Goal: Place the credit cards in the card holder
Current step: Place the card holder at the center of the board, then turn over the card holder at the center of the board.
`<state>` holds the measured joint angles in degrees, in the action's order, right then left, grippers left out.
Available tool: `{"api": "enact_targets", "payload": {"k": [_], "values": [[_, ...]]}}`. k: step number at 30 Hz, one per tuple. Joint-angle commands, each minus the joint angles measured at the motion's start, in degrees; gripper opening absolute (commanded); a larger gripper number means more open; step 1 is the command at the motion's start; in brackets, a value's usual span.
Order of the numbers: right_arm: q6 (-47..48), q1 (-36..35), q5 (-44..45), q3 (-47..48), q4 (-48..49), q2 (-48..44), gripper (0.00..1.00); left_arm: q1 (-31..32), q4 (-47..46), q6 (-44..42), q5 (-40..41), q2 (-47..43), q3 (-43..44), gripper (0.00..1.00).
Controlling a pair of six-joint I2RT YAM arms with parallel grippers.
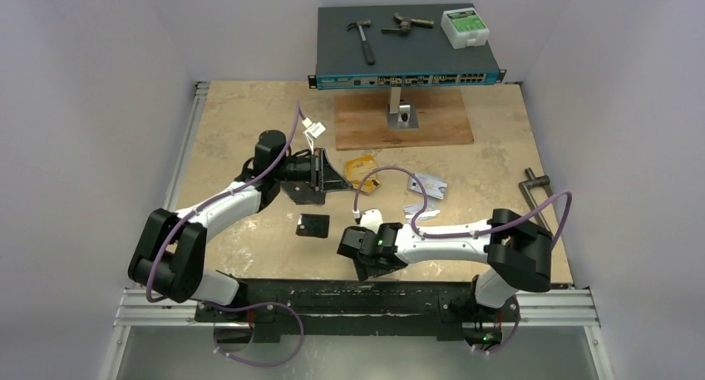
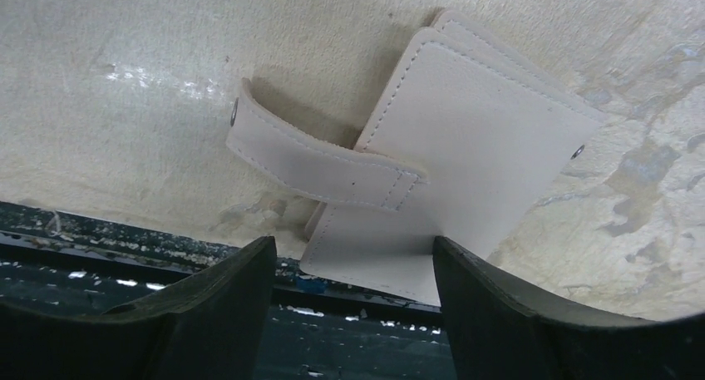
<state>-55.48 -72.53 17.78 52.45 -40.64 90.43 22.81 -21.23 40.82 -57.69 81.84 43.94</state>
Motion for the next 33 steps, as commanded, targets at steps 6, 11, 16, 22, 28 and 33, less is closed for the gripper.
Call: {"api": "enact_targets", "payload": {"k": [6,11,16,22,28,33], "values": [[-2.52,-3.90,6.24,3.56,-5.24,6.99,0.47,-0.66,-0.56,-1.54,-0.57,-1.07,2.39,0.09],[-3.45,-5.82,7.58,4.26,-6.76,10.27,0.36,-0.99,-0.56,-1.53,-0.76,-1.24,2.49,0.09],[-5.33,-7.87,9.28,4.79,-7.89,12.98,0.16,-1.44,-0.30,-1.44,-0.93,-1.37,2.61,0.08],[-9.31,-8.65,12.99,3.51,-9.39,11.75,0.07,-2.01,-0.13,-1.40,-1.11,-1.66,2.99,0.08],[-14.31,-8.17,15.30,-1.64,-3.98,-5.44,0.00,-3.11,0.49,-1.54,-1.02,-1.95,3.34,0.08],[-17.48,-6.30,15.68,-11.11,3.81,-22.53,0.00,-3.33,0.45,-1.32,-0.85,-1.74,3.34,0.08]]}}
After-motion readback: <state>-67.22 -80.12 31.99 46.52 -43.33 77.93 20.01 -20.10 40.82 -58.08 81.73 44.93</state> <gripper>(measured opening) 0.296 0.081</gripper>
